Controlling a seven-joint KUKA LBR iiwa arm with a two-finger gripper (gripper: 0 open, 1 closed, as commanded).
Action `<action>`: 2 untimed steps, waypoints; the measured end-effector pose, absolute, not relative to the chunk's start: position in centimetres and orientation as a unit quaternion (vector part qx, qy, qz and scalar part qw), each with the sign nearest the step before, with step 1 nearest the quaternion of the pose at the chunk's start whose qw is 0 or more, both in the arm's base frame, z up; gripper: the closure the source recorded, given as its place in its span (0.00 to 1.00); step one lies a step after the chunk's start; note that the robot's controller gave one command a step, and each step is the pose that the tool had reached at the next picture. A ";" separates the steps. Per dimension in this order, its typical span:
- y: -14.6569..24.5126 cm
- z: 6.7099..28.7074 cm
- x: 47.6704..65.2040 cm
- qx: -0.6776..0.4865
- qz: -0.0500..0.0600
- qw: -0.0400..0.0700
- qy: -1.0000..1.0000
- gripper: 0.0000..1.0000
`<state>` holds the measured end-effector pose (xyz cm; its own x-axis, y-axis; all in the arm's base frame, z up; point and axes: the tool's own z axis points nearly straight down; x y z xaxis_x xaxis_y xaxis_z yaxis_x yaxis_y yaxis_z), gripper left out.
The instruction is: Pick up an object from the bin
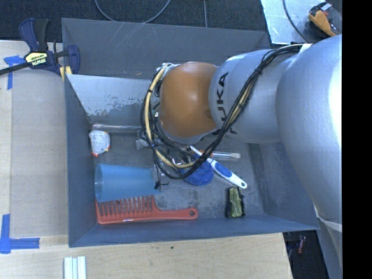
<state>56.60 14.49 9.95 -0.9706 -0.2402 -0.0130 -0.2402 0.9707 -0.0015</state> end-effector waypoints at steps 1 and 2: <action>15.6 10.2 53.9 -0.182 -0.003 0.011 0.983 0.00; 16.3 9.0 55.5 -0.164 -0.002 0.009 0.986 0.00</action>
Offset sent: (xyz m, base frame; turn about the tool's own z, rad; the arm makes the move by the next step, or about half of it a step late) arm -0.0160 0.0406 -0.0295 -0.0868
